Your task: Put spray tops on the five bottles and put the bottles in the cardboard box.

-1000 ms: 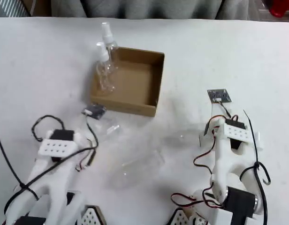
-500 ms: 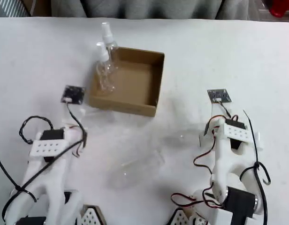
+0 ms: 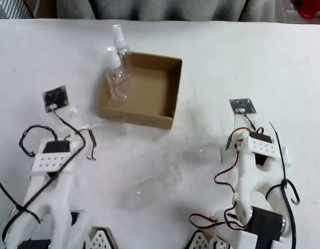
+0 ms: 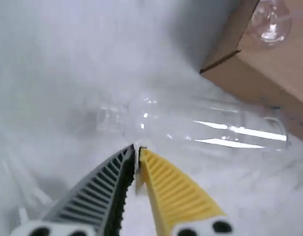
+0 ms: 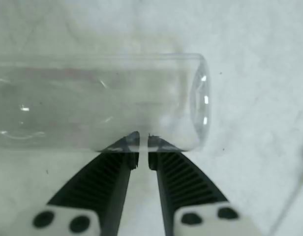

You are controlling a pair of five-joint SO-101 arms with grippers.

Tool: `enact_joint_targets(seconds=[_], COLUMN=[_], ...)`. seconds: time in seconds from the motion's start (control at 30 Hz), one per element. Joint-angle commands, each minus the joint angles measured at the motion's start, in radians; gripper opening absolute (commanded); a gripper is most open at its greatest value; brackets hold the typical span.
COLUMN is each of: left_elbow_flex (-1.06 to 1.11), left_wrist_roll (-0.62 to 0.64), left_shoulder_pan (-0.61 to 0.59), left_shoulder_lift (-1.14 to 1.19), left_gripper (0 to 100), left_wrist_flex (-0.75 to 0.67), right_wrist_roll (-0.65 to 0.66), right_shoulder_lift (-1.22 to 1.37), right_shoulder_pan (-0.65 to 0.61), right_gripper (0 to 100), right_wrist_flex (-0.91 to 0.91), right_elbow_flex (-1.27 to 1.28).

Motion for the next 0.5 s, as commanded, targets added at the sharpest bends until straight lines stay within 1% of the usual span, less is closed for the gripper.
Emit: enact_joint_targets(seconds=[0.0,0.13,0.2,0.4,0.47], left_elbow_flex=[-0.075,-0.078,-0.081,-0.075,-0.075], left_wrist_roll=[0.110,0.129,0.129,0.132,0.170], left_shoulder_pan=[-0.004,-0.002,-0.002,0.008,0.010], left_shoulder_lift=[-0.002,-0.002,-0.002,0.007,0.007], left_gripper=[10,26,31,32,32], left_wrist_flex=[0.000,0.055,0.077,0.081,0.080], right_wrist_roll=[0.008,0.008,0.008,0.008,0.008], right_shoulder_lift=[-0.024,-0.024,-0.024,-0.024,-0.024], right_shoulder_pan=[-0.010,-0.012,-0.012,-0.012,-0.012], right_gripper=[1.6,1.6,1.6,1.6,1.6], right_wrist_flex=[-0.012,-0.013,-0.013,-0.013,-0.012], right_elbow_flex=[-0.003,-0.003,-0.003,-0.003,-0.003])
